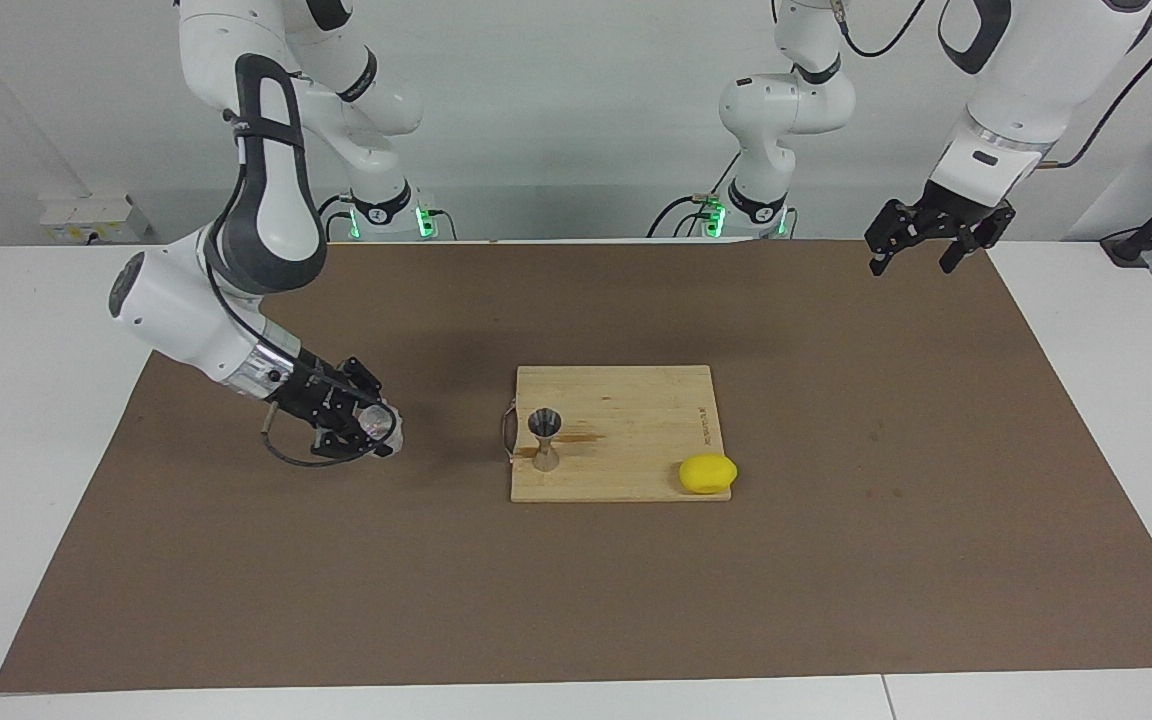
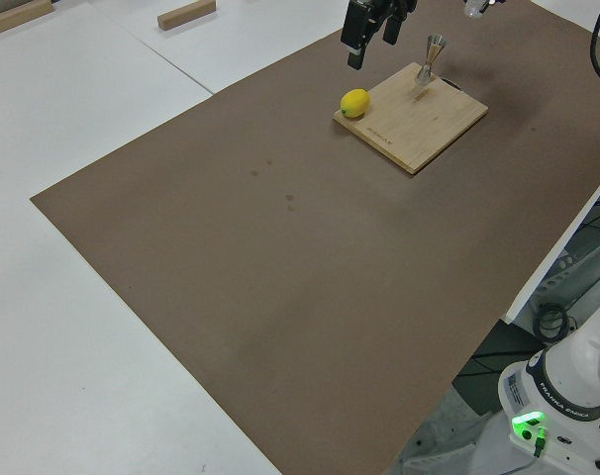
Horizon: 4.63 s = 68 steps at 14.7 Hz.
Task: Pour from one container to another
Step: 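Lift the clear glass with the right gripper and carry it above the metal cup, then tilt the clear glass with the right gripper over the metal cup, then turn the glass upright and carry it back to its starting spot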
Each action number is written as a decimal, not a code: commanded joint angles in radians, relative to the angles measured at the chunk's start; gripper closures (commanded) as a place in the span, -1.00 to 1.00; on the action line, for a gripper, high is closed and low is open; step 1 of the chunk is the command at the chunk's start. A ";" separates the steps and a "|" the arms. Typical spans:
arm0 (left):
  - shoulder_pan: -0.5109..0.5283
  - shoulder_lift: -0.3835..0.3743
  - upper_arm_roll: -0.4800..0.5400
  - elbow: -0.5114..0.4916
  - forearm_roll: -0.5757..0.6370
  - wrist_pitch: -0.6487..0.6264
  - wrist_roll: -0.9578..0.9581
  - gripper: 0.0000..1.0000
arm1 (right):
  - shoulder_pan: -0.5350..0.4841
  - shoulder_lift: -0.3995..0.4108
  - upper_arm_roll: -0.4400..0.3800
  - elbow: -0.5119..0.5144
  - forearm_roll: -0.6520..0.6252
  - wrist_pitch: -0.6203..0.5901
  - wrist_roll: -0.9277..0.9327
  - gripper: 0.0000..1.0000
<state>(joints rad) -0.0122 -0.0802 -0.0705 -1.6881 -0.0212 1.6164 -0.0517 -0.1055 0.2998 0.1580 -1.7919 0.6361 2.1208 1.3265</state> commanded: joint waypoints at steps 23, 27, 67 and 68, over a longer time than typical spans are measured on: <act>0.064 -0.036 -0.049 0.002 0.003 -0.046 -0.002 -1.00 | 0.343 0.097 -0.002 0.233 -0.654 0.047 0.456 1.00; 0.064 -0.035 -0.049 0.001 0.003 -0.017 -0.004 -1.00 | 0.374 0.104 0.000 0.233 -0.756 0.048 0.456 1.00; 0.064 -0.035 -0.045 -0.001 -0.002 -0.009 -0.004 -1.00 | 0.414 0.119 0.003 0.236 -0.819 -0.018 0.477 1.00; 0.063 -0.035 -0.045 -0.001 -0.002 -0.009 -0.004 -1.00 | 0.399 0.119 0.005 0.244 -0.790 -0.021 0.477 1.00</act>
<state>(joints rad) 0.0359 -0.1025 -0.1065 -1.6805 -0.0215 1.6108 -0.0530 0.3292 0.4174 0.1502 -1.5711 -0.2021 2.1279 1.7826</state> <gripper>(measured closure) 0.000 0.489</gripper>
